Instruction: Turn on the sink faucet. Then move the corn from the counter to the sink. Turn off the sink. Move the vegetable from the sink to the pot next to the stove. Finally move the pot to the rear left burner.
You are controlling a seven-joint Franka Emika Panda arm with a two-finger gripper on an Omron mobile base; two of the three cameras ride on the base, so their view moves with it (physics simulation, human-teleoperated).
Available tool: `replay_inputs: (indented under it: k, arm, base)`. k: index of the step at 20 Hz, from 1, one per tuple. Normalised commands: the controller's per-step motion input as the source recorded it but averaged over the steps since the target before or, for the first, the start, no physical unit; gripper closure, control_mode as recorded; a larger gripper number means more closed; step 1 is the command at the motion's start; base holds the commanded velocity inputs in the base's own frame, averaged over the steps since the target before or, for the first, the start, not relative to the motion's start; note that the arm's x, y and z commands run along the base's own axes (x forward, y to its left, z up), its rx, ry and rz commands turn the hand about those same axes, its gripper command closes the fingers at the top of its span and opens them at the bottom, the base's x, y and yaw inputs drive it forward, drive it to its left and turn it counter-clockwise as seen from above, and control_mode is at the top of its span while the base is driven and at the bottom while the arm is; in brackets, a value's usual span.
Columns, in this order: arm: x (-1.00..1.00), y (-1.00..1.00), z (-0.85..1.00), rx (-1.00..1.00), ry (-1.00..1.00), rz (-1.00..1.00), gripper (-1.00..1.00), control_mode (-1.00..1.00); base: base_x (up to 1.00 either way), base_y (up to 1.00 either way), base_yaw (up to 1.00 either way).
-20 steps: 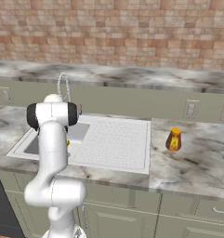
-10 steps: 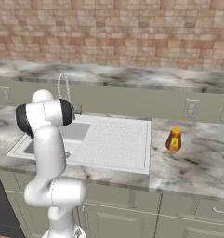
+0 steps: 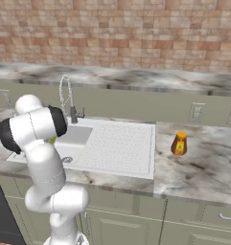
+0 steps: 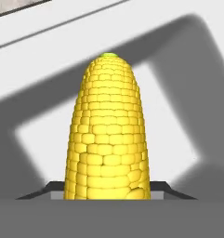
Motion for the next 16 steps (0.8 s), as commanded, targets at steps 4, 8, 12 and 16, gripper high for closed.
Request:
replay_inputs:
  k: [4, 8, 12, 16]
  arm:
    - [-0.6, -0.21, 0.51, 0.03, 0.03, -0.18, 1.0, -1.0]
    - [-0.61, -0.35, 0.45, 0.0, 0.01, -0.15, 1.0, -1.0]
    - [-0.6, -0.48, 0.29, 0.0, 0.0, -0.11, 1.0, -1.0]
    - [-0.32, -0.53, 0.2, 0.0, 0.0, -0.08, 1.0, -1.0]
  base:
    - [0.0, 0.0, 0.0]
    - [0.0, 0.0, 0.0]
    - [0.0, 0.0, 0.0]
    - [0.0, 0.0, 0.0]
